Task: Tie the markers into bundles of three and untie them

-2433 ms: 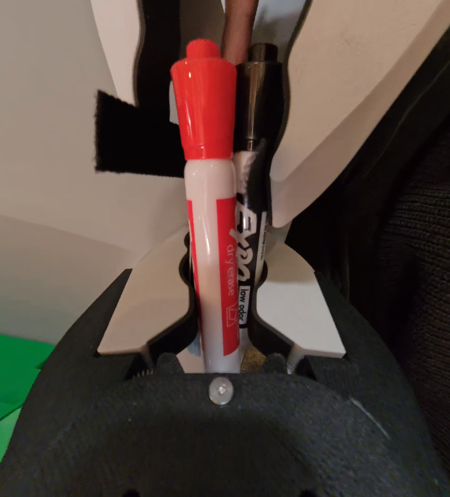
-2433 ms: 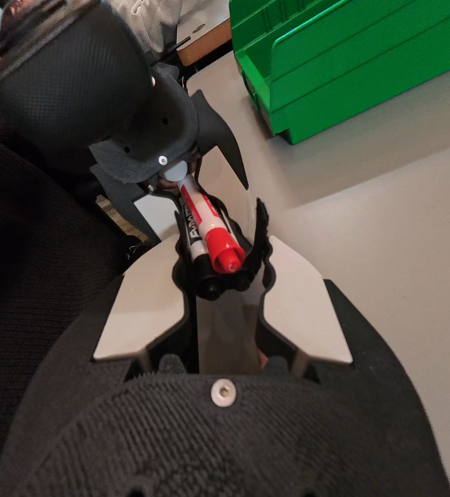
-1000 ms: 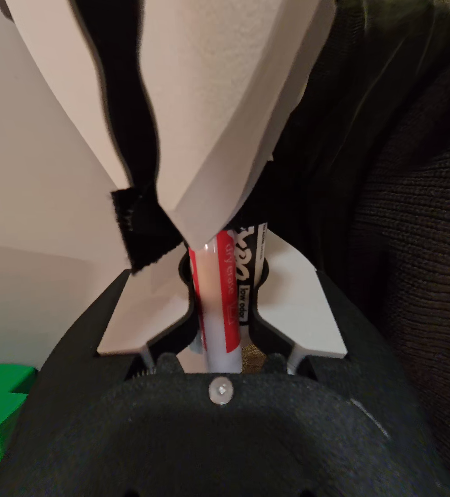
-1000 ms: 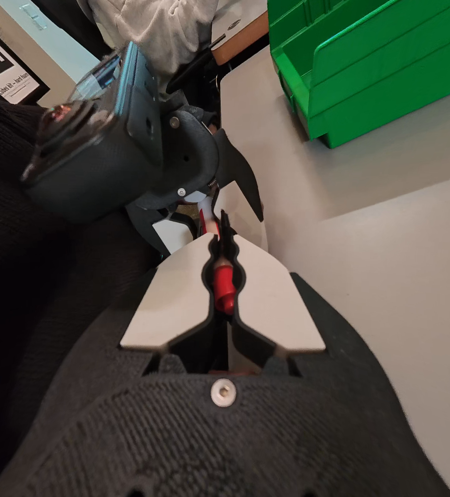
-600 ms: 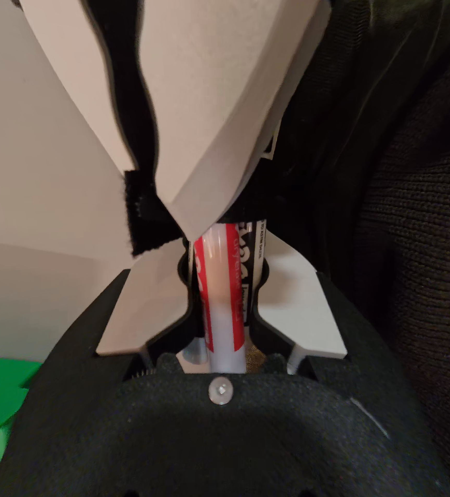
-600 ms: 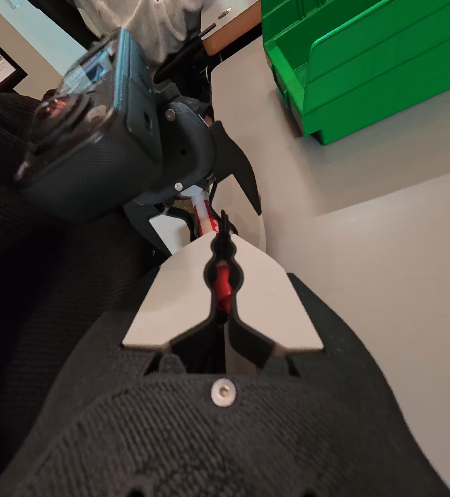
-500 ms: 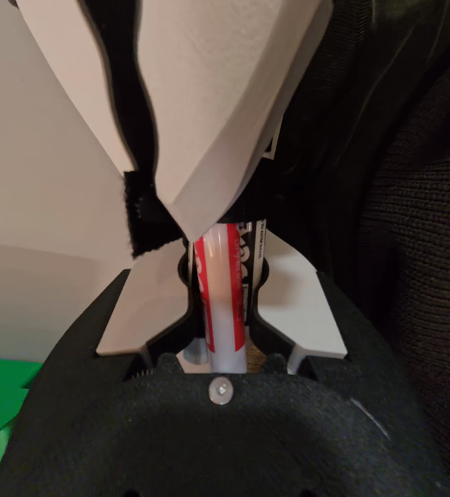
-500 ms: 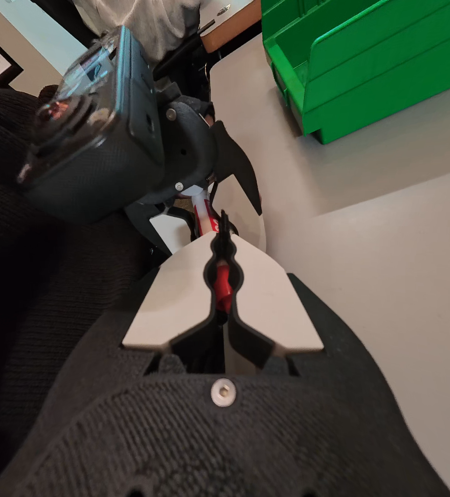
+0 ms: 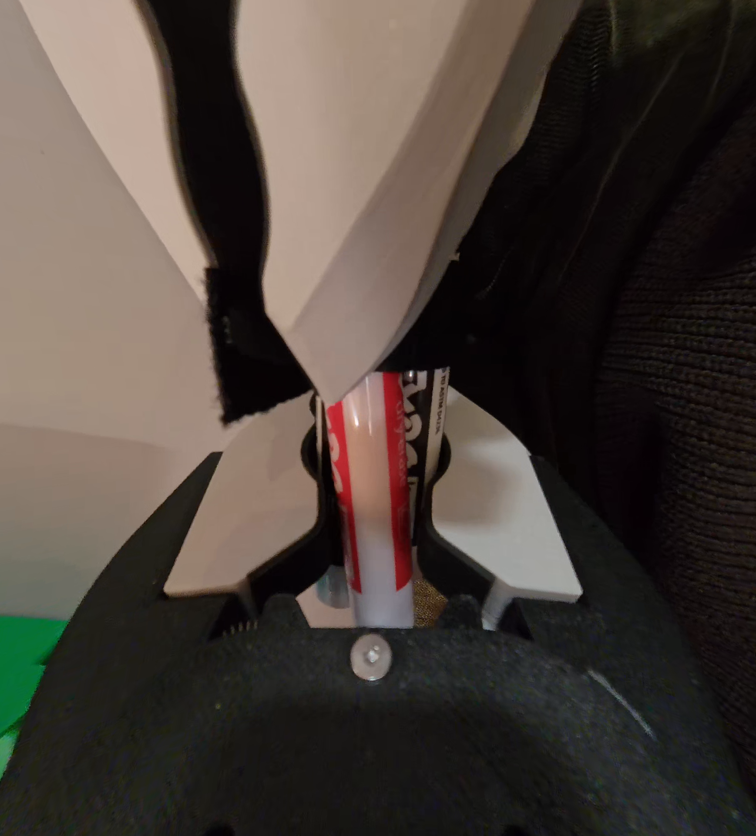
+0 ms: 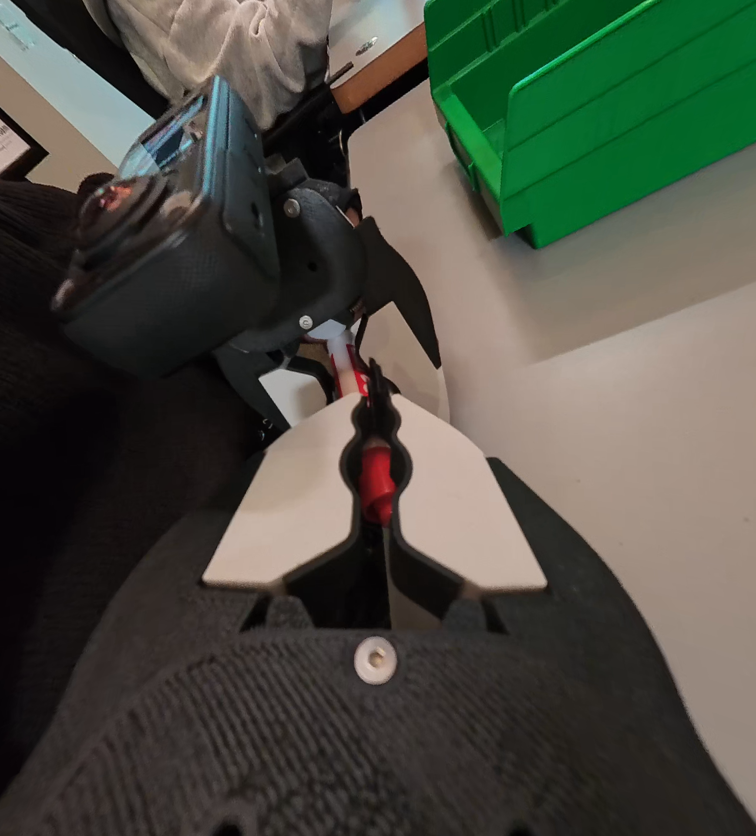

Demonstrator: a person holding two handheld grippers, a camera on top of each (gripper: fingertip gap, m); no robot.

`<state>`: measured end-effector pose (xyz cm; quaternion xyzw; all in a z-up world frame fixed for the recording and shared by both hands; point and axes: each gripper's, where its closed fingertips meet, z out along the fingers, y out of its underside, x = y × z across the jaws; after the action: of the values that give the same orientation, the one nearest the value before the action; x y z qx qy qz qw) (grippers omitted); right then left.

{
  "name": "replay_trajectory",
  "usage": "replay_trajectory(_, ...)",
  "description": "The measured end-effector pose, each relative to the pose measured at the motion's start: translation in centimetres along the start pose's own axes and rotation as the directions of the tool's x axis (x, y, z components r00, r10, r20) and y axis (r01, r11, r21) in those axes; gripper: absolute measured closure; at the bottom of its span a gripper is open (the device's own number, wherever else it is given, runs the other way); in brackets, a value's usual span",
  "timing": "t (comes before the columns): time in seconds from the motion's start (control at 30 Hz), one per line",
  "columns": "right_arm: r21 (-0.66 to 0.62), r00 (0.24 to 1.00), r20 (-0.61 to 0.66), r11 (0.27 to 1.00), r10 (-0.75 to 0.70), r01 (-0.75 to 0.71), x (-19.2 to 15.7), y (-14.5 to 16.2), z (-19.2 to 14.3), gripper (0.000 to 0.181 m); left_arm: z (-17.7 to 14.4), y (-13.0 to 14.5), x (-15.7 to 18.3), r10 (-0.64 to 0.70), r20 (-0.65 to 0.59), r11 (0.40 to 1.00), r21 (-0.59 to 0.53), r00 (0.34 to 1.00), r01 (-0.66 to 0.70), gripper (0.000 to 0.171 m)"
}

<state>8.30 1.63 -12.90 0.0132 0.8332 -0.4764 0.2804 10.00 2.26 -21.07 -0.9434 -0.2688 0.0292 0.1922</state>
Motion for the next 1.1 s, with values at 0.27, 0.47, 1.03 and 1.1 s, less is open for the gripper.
replay_trajectory(0.27,0.122,0.992,0.080,0.987,0.098,-0.108,0.5,-1.8,-2.6,0.136,0.0,0.1,0.3,-0.005,-0.026,1.000,0.000,1.000,0.005,0.125)
replay_trajectory(0.47,0.070,0.976,0.184,0.988,0.120,-0.134,0.5,-0.4,-3.4,0.139,-0.1,-0.2,1.0,-0.013,-0.090,1.000,0.022,0.996,0.015,0.126)
replay_trajectory(1.03,-0.061,0.769,0.606,0.975,0.206,-0.213,-4.9,1.6,-1.5,0.152,-0.8,-1.4,5.6,0.096,-0.297,0.993,0.092,0.950,-0.072,0.125)
replay_trajectory(1.1,-0.059,0.762,0.611,0.973,0.213,-0.225,-4.8,1.5,-1.4,0.153,-0.8,-1.3,5.5,0.097,-0.286,0.993,0.086,0.953,-0.075,0.125)
